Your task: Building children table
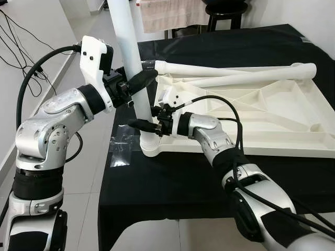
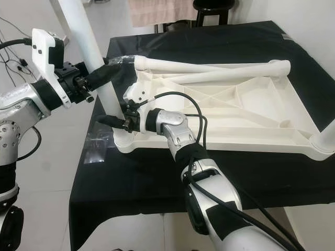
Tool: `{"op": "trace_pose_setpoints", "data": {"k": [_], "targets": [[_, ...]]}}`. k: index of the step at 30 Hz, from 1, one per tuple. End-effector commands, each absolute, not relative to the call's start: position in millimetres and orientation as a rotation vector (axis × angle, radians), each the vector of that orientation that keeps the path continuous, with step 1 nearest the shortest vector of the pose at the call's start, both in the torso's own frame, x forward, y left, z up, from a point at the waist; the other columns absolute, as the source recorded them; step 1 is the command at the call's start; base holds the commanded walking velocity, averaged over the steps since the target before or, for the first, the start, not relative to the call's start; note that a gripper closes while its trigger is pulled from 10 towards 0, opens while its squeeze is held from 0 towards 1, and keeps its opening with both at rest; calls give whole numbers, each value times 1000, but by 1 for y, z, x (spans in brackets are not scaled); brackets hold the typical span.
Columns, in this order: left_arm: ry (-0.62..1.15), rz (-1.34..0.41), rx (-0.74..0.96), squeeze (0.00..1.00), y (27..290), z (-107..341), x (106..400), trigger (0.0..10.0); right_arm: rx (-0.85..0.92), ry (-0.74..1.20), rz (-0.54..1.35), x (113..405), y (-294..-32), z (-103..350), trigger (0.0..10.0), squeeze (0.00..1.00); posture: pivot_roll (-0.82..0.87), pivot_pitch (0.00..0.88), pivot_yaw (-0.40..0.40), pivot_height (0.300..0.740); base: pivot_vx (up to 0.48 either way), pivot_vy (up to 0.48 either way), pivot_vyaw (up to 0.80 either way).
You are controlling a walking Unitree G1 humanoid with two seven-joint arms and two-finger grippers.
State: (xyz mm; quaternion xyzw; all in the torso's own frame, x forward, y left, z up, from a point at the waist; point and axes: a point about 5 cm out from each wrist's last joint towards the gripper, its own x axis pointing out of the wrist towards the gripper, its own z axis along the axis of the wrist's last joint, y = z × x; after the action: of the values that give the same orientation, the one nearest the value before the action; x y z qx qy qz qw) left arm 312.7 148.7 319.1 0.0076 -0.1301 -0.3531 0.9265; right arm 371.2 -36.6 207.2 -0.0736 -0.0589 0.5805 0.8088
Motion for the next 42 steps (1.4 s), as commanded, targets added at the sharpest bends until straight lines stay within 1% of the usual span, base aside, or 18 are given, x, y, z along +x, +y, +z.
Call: {"op": "trace_pose_setpoints", "data": {"k": [1,5,6,7,8,9,12,22,23,24,26,28,29,32,33,35,36,42], "targets": [[-240,-690,9,1000,155,314,314,10000,-180,-84,1214,369,-34,193,0,0,-6,150,63,740,0,0,0],[-242,-649,1,1000,158,315,316,10000,-223,-8,1015,372,-36,176,0,0,2,150,58,740,0,0,0],[-236,-643,1,1000,159,315,316,10000,-235,26,665,371,-41,159,0,0,-5,149,51,740,0,0,0],[-236,-643,1,1000,159,315,316,10000,-235,26,665,371,-41,159,0,0,-5,149,51,740,0,0,0],[-224,-638,3,149,161,315,317,10000,-170,43,636,346,-28,143,0,0,6,154,60,740,0,0,0],[-210,-640,8,0,162,314,318,10000,-123,19,612,327,-20,139,0,0,4,157,62,740,0,0,0],[-198,-642,12,0,162,311,320,10000,-86,-7,703,310,-7,139,0,0,-10,126,69,740,0,0,0],[-205,-676,25,0,155,311,318,10000,-129,-54,683,333,4,151,0,0,-3,103,66,740,0,0,0],[-204,-677,25,0,156,311,318,1412,-134,-50,670,331,4,152,0,0,0,101,66,740,0,0,0],[-204,-680,25,0,157,311,317,0,-138,-48,660,328,4,152,0,0,1,97,64,740,0,0,0],[-205,-690,27,0,157,311,316,0,-146,-40,650,323,3,154,0,0,0,93,63,740,0,0,0],[-206,-694,28,0,156,311,316,0,-148,-40,660,321,3,154,1059,0,0,93,63,740,0,0,0],[-208,-701,28,0,156,311,315,0,-156,-47,684,321,3,157,10000,0,0,92,64,740,0,0,0],[-209,-704,29,0,155,311,316,0,-169,-73,700,325,1,159,10000,0,-1,90,63,740,0,0,0],[-210,-707,28,0,154,312,315,0,-186,-90,722,331,-4,162,10000,231,-3,87,63,740,0,0,0],[-211,-709,28,0,154,312,316,0,-197,-101,739,336,-7,164,10000,231,-3,86,63,740,0,0,0],[-212,-711,27,0,153,312,316,0,-193,-110,809,340,-11,167,10000,1000,-5,83,63,740,0,0,0],[-216,-717,23,0,151,311,316,0,-201,-148,1083,353,-28,186,10000,1000,-7,71,66,740,0,0,0]]}}
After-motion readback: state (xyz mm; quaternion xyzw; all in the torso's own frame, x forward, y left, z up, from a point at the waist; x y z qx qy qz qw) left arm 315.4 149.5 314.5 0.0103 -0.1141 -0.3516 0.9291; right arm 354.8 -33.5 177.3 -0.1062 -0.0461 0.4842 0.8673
